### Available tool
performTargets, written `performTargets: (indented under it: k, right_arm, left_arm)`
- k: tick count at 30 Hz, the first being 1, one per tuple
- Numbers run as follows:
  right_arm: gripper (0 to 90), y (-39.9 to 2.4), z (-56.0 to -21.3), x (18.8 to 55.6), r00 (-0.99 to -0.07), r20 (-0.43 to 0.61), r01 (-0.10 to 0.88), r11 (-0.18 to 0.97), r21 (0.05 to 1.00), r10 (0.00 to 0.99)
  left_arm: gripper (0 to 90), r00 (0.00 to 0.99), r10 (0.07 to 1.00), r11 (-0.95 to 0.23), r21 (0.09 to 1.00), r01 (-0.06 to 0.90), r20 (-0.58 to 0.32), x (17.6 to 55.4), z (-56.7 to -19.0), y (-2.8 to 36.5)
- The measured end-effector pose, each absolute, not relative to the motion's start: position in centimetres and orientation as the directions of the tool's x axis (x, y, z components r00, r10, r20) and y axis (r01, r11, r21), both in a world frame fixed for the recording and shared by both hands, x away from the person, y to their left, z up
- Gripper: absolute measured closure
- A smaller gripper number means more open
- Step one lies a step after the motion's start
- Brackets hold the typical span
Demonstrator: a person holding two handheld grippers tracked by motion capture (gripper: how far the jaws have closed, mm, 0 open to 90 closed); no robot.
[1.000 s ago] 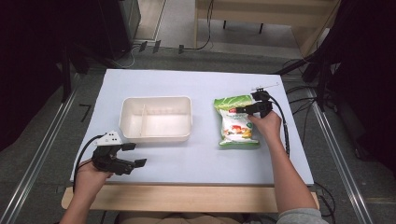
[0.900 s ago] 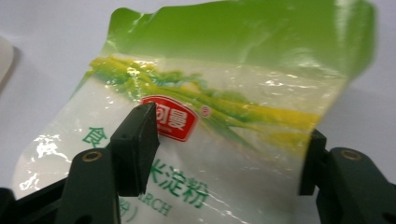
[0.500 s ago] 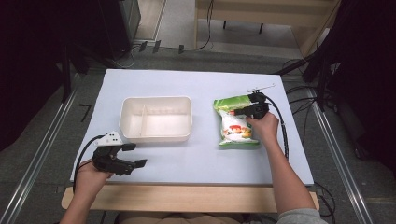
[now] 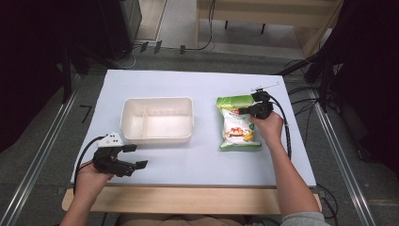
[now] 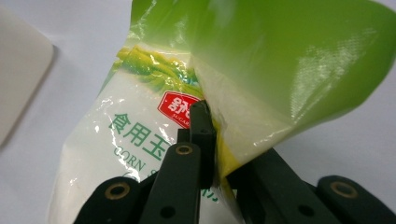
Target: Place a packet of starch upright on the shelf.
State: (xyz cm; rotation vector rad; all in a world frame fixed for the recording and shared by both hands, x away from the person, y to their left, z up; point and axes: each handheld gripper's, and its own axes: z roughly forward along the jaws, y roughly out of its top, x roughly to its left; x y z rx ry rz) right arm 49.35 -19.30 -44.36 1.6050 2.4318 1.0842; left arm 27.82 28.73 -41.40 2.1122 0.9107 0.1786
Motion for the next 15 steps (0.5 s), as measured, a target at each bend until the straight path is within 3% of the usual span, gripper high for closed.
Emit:
performTargets:
  k: [15]
  right_arm:
    - [89.3, -20.2, -39.7, 46.4, -0.535, 0.353, 0.734, 0.215, 0.644, 0.768]
  left_arm:
    - [21.6, 0.731, 0.659, -0.406, 0.735, 0.543, -0.176, 27.9, -41.3, 28.7]
